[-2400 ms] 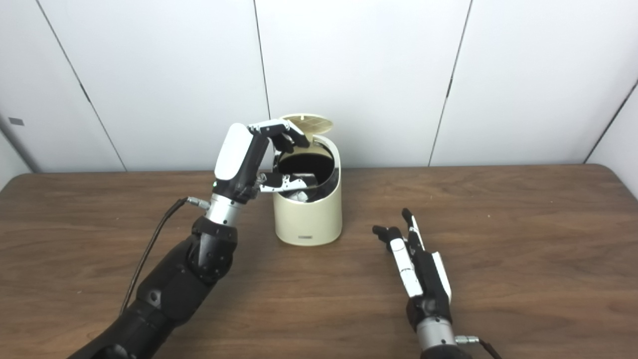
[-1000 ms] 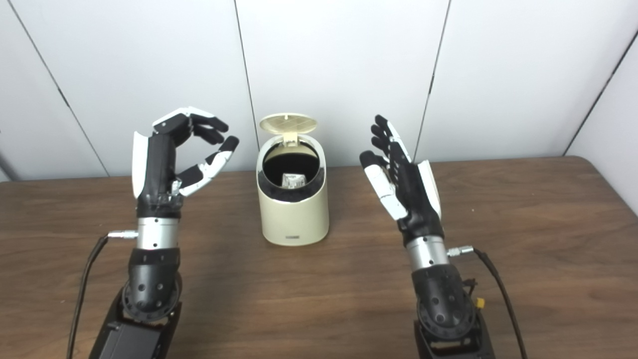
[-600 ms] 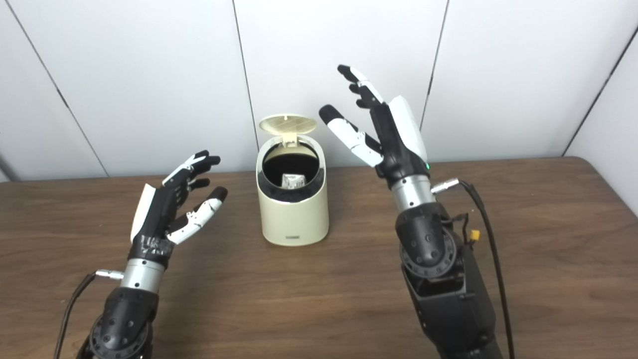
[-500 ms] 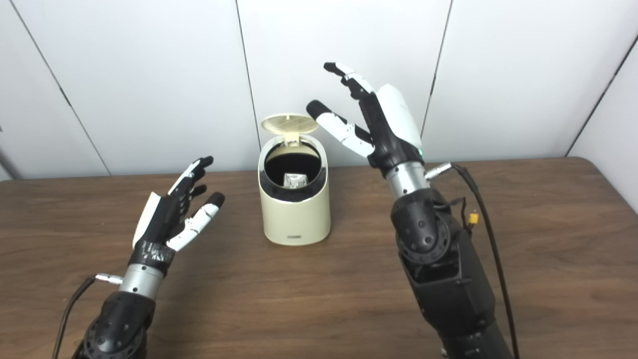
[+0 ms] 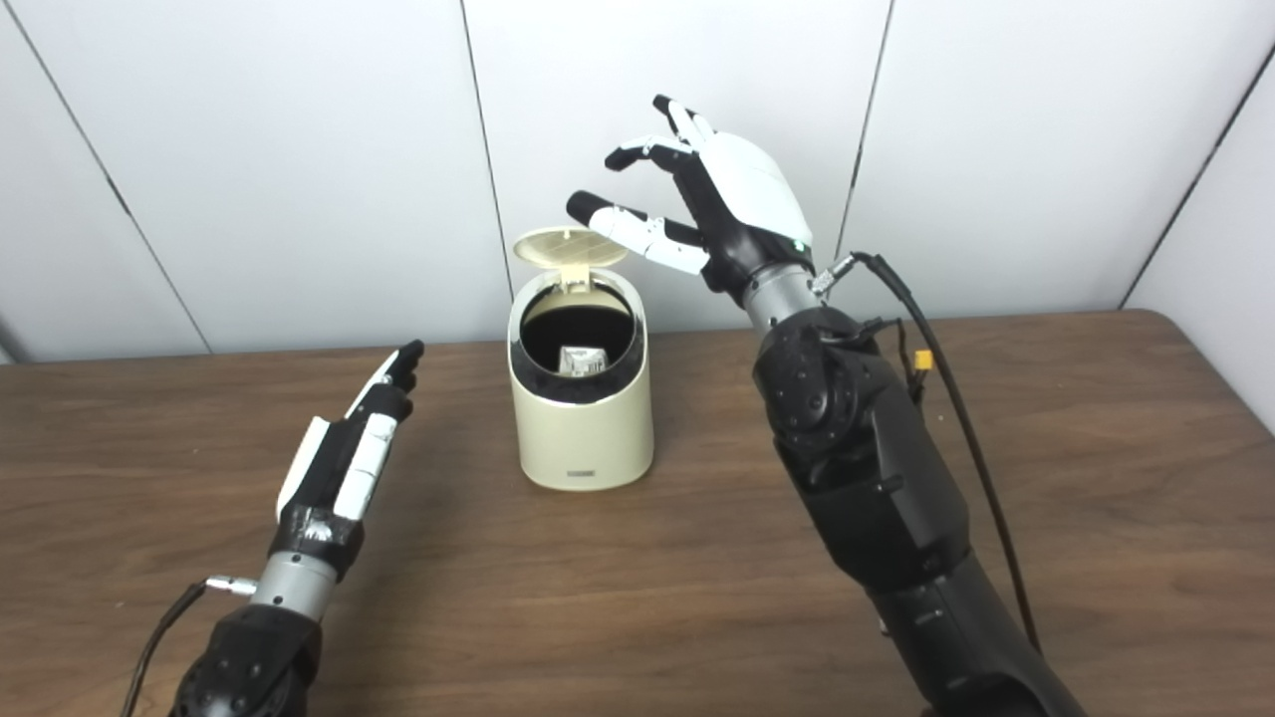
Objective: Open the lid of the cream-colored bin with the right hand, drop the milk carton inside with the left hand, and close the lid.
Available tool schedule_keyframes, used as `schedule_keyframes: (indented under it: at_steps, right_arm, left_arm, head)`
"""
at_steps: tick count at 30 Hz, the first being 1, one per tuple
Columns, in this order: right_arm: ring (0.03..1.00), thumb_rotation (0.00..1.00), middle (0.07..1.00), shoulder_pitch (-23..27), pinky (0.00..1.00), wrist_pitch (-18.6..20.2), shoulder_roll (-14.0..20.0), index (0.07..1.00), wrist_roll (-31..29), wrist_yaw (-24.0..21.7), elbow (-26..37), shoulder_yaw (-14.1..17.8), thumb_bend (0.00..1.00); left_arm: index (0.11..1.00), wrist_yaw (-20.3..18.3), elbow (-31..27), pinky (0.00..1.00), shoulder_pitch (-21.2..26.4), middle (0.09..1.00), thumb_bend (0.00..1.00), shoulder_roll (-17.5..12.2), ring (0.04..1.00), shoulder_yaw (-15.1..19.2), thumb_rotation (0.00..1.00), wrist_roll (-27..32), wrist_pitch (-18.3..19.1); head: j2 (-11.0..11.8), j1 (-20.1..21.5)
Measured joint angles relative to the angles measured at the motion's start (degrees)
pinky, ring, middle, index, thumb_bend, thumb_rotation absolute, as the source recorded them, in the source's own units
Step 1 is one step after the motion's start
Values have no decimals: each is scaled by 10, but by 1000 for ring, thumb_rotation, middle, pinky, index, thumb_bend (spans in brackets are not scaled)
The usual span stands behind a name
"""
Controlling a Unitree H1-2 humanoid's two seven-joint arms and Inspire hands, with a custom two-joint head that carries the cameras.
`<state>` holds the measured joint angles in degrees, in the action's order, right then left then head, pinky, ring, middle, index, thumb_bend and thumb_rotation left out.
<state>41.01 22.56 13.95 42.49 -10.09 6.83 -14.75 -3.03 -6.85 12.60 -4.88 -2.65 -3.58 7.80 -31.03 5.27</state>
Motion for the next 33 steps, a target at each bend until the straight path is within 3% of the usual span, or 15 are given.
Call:
schedule_keyframes:
  at_steps: [3,10,16,33]
  right_arm:
    - [1000,959,1000,0,1000,-2,13,702,32,-14,-3,-25,627]
    - [1000,951,1000,0,1000,-29,29,675,67,-15,-13,-43,623]
    - [1000,996,1000,-3,1000,-50,30,681,83,-17,-8,-47,631]
    - [1000,983,980,-41,1000,-87,49,649,115,-56,12,-57,600]
  left_arm:
    - [1000,0,0,1000,0,1000,741,10,1000,6,1000,7,0]
    - [1000,0,0,1000,-1,1000,737,19,1000,7,1000,13,0]
    - [1000,4,0,1000,-3,1000,719,28,1000,17,1000,18,0]
    - [1000,5,0,1000,-4,1000,738,43,1000,22,1000,24,-4]
  head:
    - [1,-1]
    - [1,-8]
    - [1,-11]
    - [-1,-14]
